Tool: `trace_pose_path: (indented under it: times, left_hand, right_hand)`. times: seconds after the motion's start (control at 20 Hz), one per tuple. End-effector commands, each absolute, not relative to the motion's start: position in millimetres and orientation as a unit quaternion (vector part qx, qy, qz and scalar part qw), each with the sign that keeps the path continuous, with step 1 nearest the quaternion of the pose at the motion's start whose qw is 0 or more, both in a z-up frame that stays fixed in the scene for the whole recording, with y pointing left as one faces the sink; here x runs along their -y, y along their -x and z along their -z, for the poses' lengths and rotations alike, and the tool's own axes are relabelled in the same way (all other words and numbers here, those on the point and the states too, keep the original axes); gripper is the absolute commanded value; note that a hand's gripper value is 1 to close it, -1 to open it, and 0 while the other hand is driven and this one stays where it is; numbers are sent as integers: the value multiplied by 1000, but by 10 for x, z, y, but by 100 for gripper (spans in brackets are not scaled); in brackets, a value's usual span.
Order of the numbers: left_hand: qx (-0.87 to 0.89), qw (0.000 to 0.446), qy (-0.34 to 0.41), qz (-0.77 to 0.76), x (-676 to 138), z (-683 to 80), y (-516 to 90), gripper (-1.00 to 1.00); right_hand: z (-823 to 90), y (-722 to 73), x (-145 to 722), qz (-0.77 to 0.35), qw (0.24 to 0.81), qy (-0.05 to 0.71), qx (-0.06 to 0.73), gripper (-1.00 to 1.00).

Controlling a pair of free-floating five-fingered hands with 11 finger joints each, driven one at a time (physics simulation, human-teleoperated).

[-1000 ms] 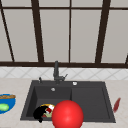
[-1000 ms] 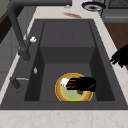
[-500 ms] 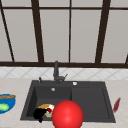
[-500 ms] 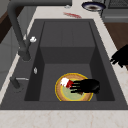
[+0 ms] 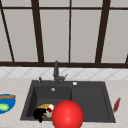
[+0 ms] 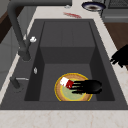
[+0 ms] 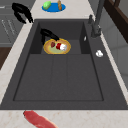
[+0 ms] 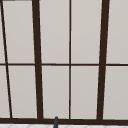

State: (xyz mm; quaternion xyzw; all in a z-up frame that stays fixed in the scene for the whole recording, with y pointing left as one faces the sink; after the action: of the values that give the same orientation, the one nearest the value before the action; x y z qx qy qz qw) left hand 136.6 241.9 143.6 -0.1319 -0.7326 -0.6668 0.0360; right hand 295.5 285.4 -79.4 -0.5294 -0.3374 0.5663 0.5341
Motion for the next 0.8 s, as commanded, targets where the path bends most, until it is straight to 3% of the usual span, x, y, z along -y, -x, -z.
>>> trace_pose_path:
  times: [0.0,0.75]
  left_hand:
    - [733,36,132,667,-2419,-1436,-1366,0]
    - [733,36,132,667,-2419,-1436,-1366,0]
  right_hand:
    - [834,-2785,-2963,-594,534,503,330,-100]
    - [858,-3080,-2705,-598,585,431,338,-100]
